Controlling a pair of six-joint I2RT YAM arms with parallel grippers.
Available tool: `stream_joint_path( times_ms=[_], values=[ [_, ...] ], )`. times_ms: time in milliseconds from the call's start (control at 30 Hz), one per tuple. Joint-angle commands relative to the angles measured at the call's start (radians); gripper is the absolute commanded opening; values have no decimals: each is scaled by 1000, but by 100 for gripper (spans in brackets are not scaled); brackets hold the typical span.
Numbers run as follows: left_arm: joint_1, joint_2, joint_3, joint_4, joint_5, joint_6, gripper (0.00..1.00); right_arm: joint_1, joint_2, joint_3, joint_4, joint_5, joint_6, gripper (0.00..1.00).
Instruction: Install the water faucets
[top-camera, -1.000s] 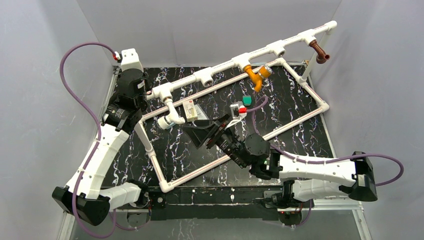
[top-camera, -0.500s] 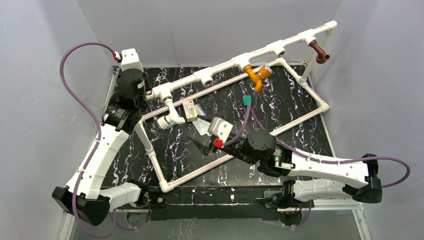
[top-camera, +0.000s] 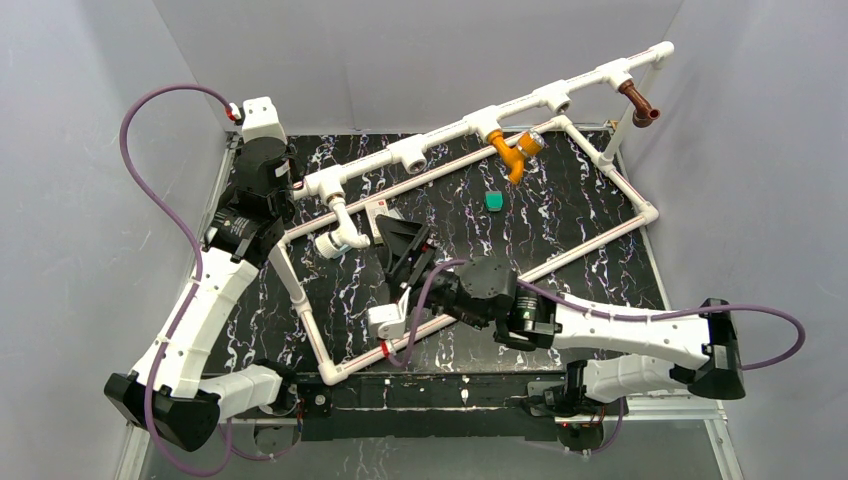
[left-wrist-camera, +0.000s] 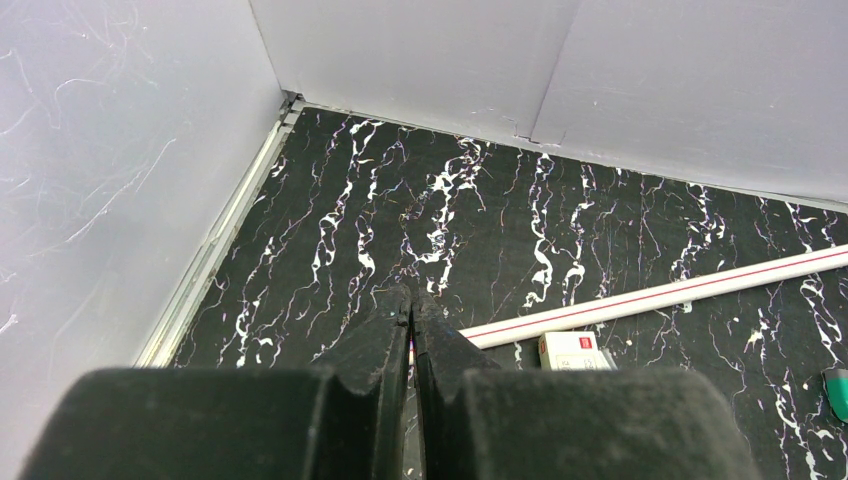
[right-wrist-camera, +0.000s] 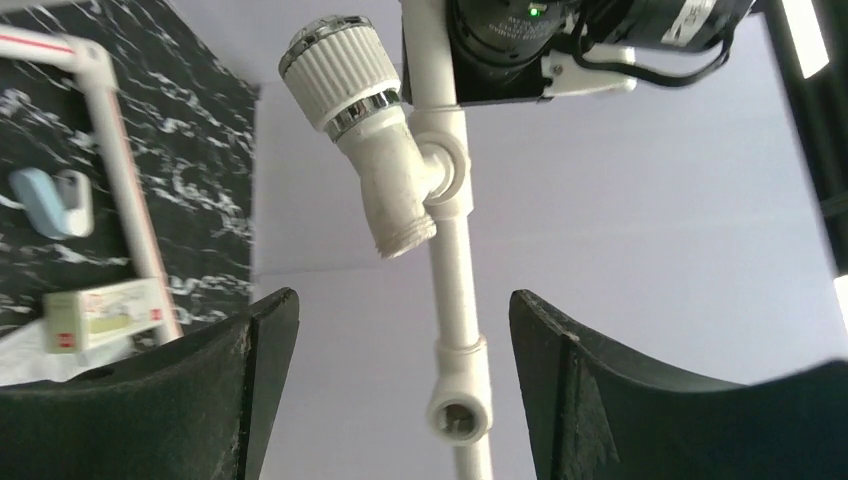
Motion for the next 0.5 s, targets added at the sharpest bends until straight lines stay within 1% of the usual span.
stream_joint_path(
  times_ms=[0,133,233,400,467],
  values=[
    [-44,118,-128,-345,90,-13,3,5,37,39,132,8,-279,84],
    [-45,116,-130,-344,90,-13,3,5,98,83,133,1,-311,84],
    [-47,112,-130,-345,90,-12,3,5,149,101,168,4,-352,84],
    [-50,110,-131,-345,95,-14,3,4,188,125,181,4,-363,83],
    [-51,113,-131,-343,95,-13,3,5,201,134,183,2,-359,81]
  ],
)
